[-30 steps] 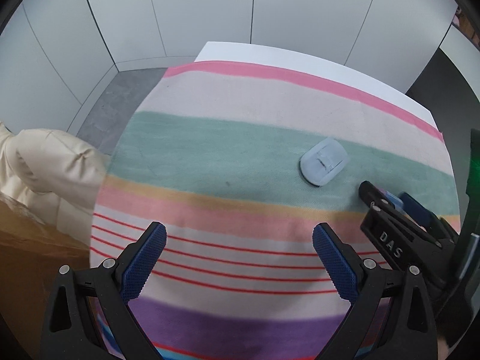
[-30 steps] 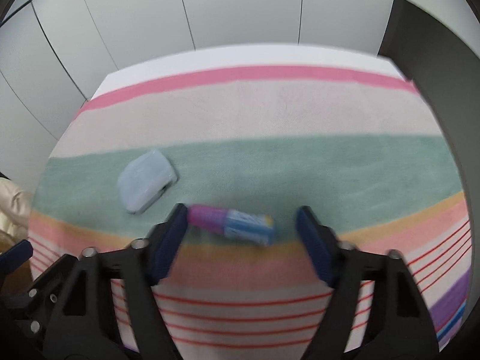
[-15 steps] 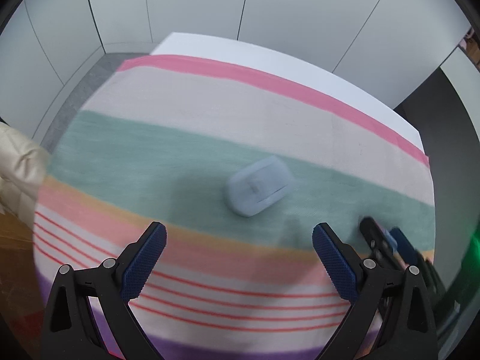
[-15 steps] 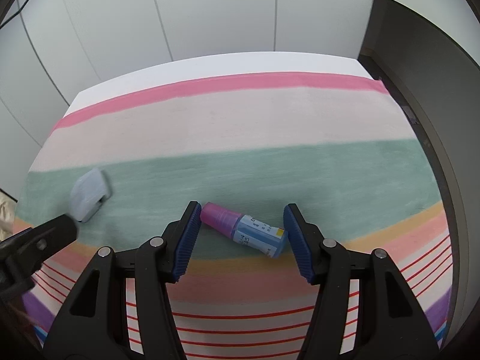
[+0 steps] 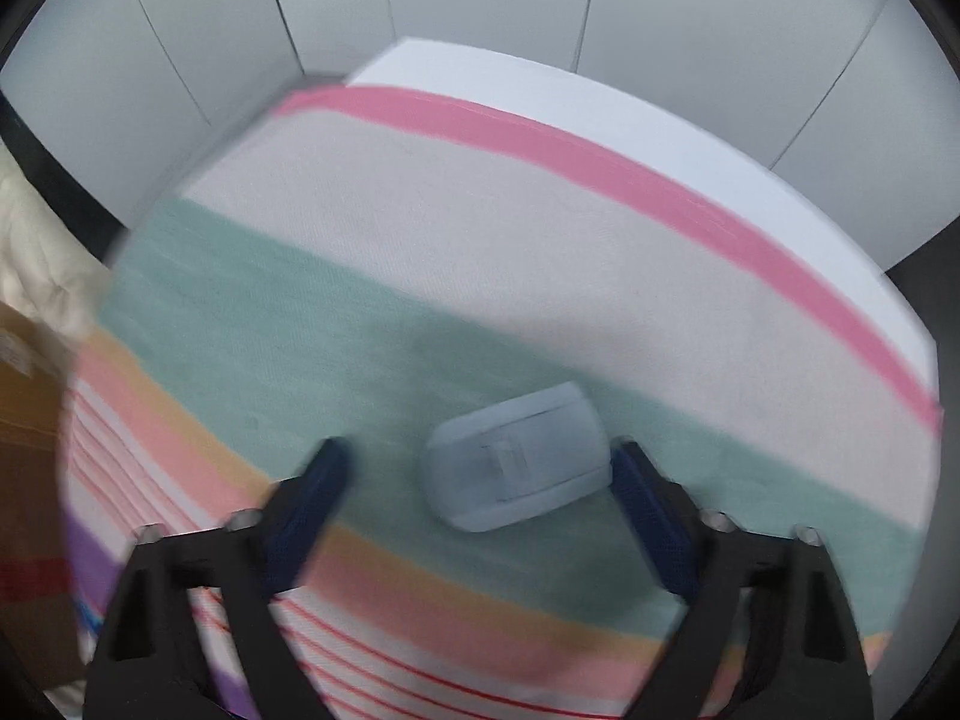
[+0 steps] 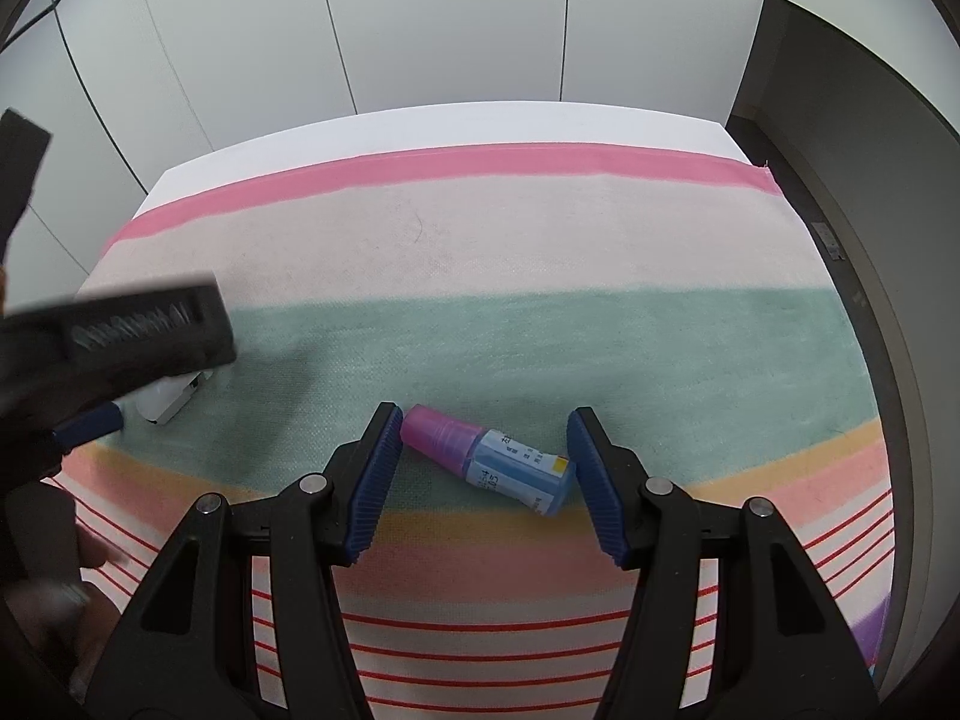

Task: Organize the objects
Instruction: 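Grasp the white oval case with left tool while right tool grasps pink-capped bottle, then carry the white case with left tool while right tool carries bottle to box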

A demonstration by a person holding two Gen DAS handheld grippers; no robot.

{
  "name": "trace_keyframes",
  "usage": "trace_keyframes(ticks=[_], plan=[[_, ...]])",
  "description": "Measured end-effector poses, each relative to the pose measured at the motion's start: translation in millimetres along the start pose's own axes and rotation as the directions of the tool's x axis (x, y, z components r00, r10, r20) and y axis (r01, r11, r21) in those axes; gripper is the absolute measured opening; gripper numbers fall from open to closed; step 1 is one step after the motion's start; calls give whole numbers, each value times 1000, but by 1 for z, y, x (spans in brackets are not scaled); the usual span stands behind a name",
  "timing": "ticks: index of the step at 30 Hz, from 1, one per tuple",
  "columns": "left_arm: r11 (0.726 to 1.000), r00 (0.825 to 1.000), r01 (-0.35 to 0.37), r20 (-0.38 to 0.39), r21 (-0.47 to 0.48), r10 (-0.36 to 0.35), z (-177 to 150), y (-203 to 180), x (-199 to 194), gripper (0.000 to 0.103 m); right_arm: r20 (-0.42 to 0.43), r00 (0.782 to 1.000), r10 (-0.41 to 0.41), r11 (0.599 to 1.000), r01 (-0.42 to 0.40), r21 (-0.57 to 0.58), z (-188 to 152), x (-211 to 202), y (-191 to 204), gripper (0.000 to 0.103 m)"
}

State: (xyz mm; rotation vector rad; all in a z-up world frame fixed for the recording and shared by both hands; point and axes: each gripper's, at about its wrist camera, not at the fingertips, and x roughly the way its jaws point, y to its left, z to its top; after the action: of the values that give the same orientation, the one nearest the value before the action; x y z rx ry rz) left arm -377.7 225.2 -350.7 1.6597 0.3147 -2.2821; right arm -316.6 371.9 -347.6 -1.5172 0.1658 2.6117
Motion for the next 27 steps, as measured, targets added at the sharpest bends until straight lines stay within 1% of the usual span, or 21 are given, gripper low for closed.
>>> trace_keyframes(ticks=[1, 2, 8, 12, 13, 14, 19, 21, 23, 27], plan=[[1000, 1000, -1, 18, 10, 1, -2, -1, -3, 65, -1, 1000, 1, 1000, -1, 0, 0, 0, 1, 59], [1000, 1000, 6, 27, 24, -6, -3, -3, -5, 59, -2, 1000, 1, 1000, -1, 0, 0, 0, 1, 59], [997, 1000, 23, 19, 74, -24, -5, -3, -10, 59, -10, 1000, 0, 1000, 0, 0, 0, 0, 5, 59], [995, 1000, 16, 11, 103, -17, -10, -2, -14, 59, -20, 1000, 2, 1000, -2, -3, 0, -1, 7, 59], [993, 1000, 7, 17, 114, -9, -10, 0, -16, 59, -23, 1000, 2, 1000, -2, -4, 0, -1, 7, 59], [992, 1000, 4, 23, 122, -7, -21, 11, -20, 59, -26, 1000, 2, 1000, -2, -5, 0, -2, 7, 59], [982, 996, -28, 83, 187, 12, -21, 22, -40, 59, -33, 999, 10, 1000, -11, -27, 4, -15, 13, 59], [979, 994, -34, 112, 202, 11, -20, 27, -55, 59, -23, 1000, 10, 999, -10, -30, 8, -25, 15, 59], [975, 991, -35, 137, 217, 5, -16, 33, -73, 59, -12, 1000, 13, 999, -14, -33, 13, -37, 17, 59], [973, 985, -24, 173, 231, -17, 2, 46, -102, 59, 12, 1000, 21, 999, -20, -36, 28, -64, 24, 59]])
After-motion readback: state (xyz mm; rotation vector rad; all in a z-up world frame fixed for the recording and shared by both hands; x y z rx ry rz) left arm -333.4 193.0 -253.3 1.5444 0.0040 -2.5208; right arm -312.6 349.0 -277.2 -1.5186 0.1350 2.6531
